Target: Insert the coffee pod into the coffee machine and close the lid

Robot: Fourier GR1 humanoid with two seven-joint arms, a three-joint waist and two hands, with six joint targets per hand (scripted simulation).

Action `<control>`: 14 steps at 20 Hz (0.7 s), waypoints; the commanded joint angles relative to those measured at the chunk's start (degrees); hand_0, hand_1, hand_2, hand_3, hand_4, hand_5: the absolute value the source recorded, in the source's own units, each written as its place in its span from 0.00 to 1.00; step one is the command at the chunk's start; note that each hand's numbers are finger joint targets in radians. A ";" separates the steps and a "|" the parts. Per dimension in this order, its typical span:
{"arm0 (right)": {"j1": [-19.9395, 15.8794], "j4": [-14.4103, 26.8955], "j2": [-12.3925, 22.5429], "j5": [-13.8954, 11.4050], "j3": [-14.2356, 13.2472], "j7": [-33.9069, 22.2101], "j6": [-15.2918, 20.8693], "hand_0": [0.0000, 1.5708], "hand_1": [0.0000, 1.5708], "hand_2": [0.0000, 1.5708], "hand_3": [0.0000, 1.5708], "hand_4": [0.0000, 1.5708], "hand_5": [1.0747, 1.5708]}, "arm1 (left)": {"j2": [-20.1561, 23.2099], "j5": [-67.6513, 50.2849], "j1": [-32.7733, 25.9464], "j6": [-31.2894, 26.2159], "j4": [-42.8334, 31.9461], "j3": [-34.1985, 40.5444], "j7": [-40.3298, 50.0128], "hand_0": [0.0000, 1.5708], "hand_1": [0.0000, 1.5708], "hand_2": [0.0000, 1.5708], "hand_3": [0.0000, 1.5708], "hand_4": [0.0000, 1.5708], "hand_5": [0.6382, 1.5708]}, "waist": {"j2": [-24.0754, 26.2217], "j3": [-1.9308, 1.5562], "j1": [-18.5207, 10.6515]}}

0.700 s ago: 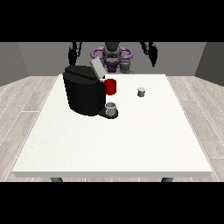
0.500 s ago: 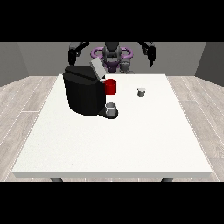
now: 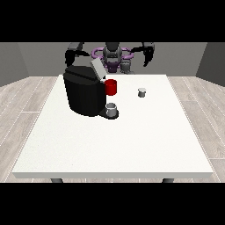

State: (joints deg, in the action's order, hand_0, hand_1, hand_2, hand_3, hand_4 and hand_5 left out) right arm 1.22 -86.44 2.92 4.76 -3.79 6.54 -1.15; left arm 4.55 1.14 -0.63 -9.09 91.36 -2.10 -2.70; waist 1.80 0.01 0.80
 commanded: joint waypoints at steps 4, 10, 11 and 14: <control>-0.41 0.03 -1.70 -1.59 1.84 3.41 0.55 0.00 0.00 0.00 0.00 0.21 1.00 | 7.43 7.12 4.90 0.43 -4.79 2.55 2.71 0.00 0.00 0.00 0.00 0.21 1.00 | -3.19 -0.02 2.36; -5.45 0.25 -0.16 -0.62 1.12 4.39 -1.19 0.00 0.00 0.00 0.00 0.25 1.00 | 11.54 13.29 11.36 1.79 -13.51 3.72 0.73 0.00 0.00 0.00 0.00 0.00 1.00 | -9.03 -0.01 5.17; -5.18 0.79 -1.05 -1.53 2.19 5.75 -0.87 0.00 0.00 0.00 0.00 0.26 1.00 | 11.20 14.66 12.35 3.05 -15.88 3.65 -1.35 0.00 0.00 0.00 0.00 0.00 1.00 | -10.62 0.00 5.96; -6.78 -1.95 -2.52 -4.34 4.52 3.69 2.06 0.00 0.00 0.00 0.00 0.27 1.00 | 15.86 16.94 16.28 4.25 -22.10 6.95 -3.88 0.00 0.00 0.00 0.00 0.00 1.00 | -14.98 0.06 8.82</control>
State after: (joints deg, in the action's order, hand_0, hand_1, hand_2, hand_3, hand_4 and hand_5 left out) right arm -3.95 -86.62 1.73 2.91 -1.70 11.12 -1.00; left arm 16.95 14.45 11.87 -6.59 75.78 2.97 -4.12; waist -8.98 0.02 7.08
